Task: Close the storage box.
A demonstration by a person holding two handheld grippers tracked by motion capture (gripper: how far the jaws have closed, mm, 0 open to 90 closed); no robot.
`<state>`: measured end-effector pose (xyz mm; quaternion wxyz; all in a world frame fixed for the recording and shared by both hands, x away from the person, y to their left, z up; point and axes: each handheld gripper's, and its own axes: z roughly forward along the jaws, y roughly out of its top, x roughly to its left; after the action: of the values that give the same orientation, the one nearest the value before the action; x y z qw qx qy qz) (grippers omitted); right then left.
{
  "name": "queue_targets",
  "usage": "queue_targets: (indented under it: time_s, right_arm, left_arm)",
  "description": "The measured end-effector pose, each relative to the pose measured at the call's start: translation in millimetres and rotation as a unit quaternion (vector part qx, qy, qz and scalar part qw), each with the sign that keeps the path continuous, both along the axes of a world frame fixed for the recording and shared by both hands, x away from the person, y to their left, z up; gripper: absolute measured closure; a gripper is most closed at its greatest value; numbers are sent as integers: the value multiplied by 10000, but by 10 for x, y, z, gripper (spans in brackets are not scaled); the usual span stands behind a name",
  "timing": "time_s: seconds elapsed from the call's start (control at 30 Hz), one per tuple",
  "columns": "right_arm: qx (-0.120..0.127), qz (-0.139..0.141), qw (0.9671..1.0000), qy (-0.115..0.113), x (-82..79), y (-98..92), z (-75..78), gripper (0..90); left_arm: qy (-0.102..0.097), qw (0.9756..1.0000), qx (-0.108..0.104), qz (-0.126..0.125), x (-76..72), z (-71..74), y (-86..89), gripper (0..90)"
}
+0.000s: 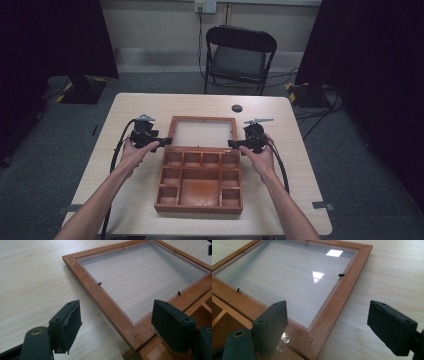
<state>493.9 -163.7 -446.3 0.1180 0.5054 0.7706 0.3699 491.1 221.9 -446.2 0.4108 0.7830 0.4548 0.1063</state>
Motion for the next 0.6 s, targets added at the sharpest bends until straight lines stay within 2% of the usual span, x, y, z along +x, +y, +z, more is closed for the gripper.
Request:
queue_targets:
  time_s: [0.03,0.1,0.13,0.2,0.27,0.3,0.33,0.37,0.47,0.53,0.57,0.6]
  right_arm:
    - [175,-54,9995,238,24,22,-64,160]
    - [206,-53,9989,410,44,37,-130,144]
    - [206,-53,9989,410,44,37,-130,144]
    - [366,-137,9981,474,60,34,-161,145]
    - [342,-129,9983,460,76,30,-166,147]
    - [339,-196,9981,483,86,31,-185,140]
    - [339,-196,9981,483,86,31,-185,140]
    - [473,-195,9971,560,100,20,-211,136]
    - [570,-227,9961,627,117,14,-232,132]
    - [725,-261,9946,701,128,17,-261,119]
    - [866,-308,9927,778,140,25,-290,107]
    - [866,-308,9927,778,140,25,-290,107]
  left_arm:
    - [41,9999,-84,54,-3,-60,-31,227]
    - [102,9999,-87,29,1,-76,-37,216]
    - [117,9999,-86,24,7,-88,-48,216]
    - [131,9999,-79,49,28,-100,-63,216]
    - [199,9997,-123,32,57,-132,-79,215]
    - [301,9995,-65,14,80,-166,-99,215]
    - [301,9995,-65,14,80,-166,-99,213]
    - [352,9993,-89,28,96,-187,-104,199]
    - [424,9990,-123,64,110,-192,-97,181]
    - [479,9986,-205,72,114,-203,-96,180]
    - [512,9983,-276,52,122,-216,-102,179]
    - [512,9983,-276,52,122,-216,-102,176]
